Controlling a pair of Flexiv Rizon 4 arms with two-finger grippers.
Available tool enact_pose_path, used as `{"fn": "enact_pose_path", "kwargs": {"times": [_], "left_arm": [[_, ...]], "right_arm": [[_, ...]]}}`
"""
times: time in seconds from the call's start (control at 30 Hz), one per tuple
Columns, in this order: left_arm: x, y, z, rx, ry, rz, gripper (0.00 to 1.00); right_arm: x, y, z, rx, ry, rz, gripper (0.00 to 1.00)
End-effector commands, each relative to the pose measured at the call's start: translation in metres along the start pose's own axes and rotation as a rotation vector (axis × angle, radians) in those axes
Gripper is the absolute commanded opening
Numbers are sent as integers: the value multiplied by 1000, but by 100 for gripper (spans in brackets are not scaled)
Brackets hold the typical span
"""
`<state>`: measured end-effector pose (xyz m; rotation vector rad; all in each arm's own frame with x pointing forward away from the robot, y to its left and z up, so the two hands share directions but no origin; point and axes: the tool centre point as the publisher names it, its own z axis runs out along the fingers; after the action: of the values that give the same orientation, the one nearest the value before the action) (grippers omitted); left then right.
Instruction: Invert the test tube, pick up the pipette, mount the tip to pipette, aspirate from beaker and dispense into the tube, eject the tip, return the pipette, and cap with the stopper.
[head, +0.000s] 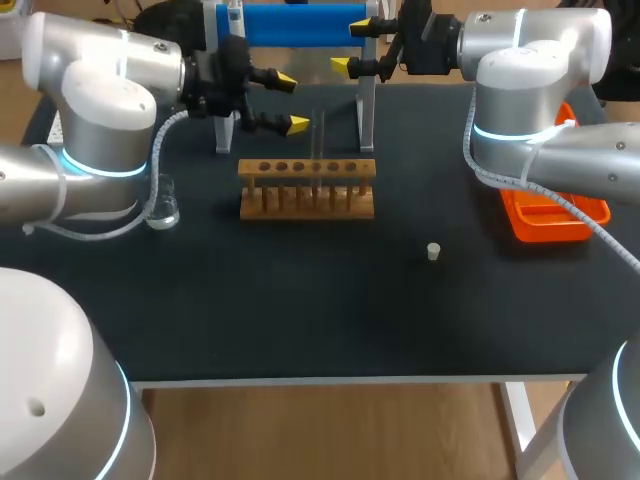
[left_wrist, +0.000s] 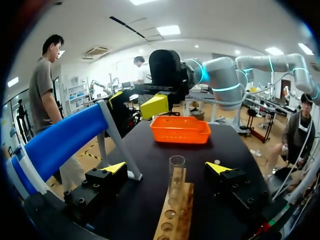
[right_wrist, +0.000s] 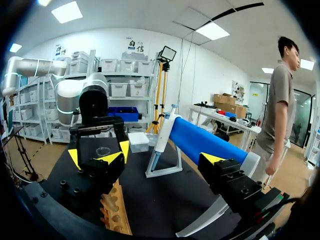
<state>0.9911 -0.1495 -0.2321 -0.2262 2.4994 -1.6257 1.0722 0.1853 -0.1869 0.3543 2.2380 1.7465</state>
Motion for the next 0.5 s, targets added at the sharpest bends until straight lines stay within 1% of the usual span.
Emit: {"fn": "enact_pose_path", "kwargs": {"times": [0.03, 0.27, 0.5], "left_arm": [[-9, 4, 11, -6, 20, 3, 100], [-13, 13, 23, -13, 55, 5, 100], [-9, 19, 34, -39, 78, 17, 100]], "right_arm": [[-1, -1, 1, -2, 0, 0, 100], [-1, -1, 1, -2, 0, 0, 100], [-1, -1, 1, -2, 0, 0, 100]]}}
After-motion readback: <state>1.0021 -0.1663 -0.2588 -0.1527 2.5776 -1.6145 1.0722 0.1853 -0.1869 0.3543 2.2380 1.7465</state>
